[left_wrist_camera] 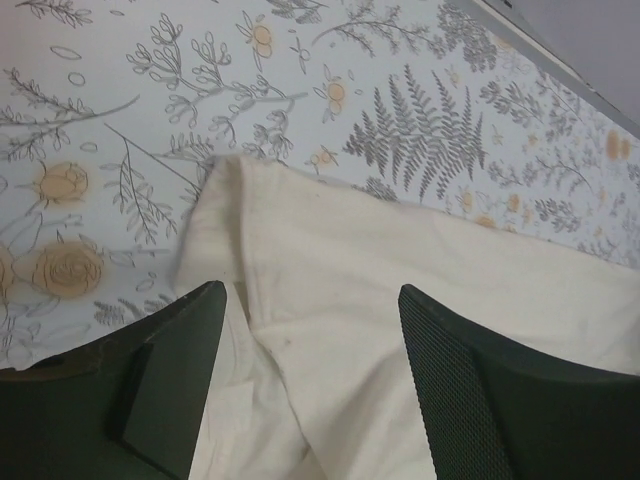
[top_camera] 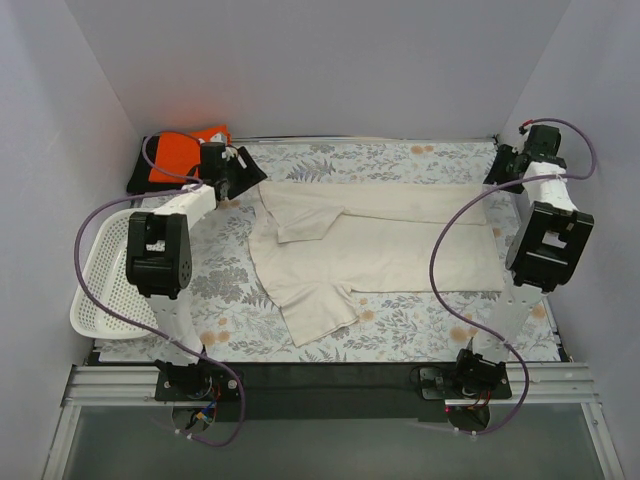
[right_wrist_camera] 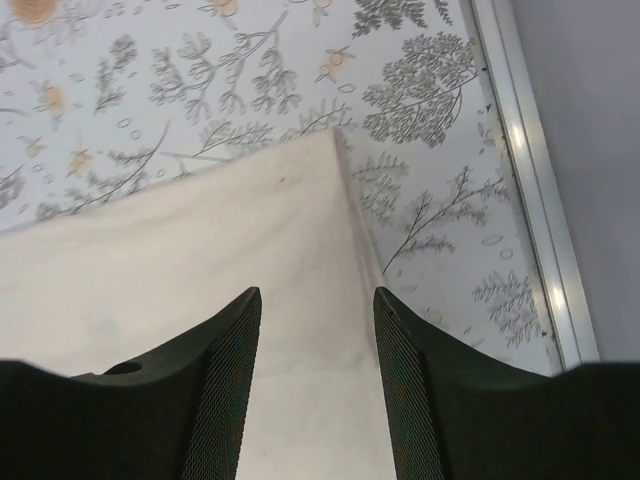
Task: Fold and stack the t-shirts
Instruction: Fold the tshirt
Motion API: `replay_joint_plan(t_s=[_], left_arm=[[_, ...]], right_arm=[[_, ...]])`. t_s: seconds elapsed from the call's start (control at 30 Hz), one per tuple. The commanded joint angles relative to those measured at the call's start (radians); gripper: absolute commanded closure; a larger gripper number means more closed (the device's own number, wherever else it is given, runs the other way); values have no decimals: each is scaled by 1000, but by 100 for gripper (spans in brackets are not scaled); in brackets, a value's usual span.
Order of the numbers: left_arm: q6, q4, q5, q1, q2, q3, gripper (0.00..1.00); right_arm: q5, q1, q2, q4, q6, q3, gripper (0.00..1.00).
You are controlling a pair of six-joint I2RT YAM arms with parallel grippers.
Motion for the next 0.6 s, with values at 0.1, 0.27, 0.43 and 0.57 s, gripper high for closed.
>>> replay_joint_plan(t_s=[0.1,0.27,0.43,0.57], left_arm=[[-23,-184,35,-50,-248,-87,34],[-39,-199,82,-104,-364,-238,31],[-20,-230,73,-143,-471,-364,24],[-16,-250,66,-155,-539,-427,22]], right_arm=[[-140,102,-262,30,102,-228,54],[-279,271,-391,189,202,-432,52],[-408,472,-395,505,378,-591,37],[-428,579,-312,622,451,-587,36]])
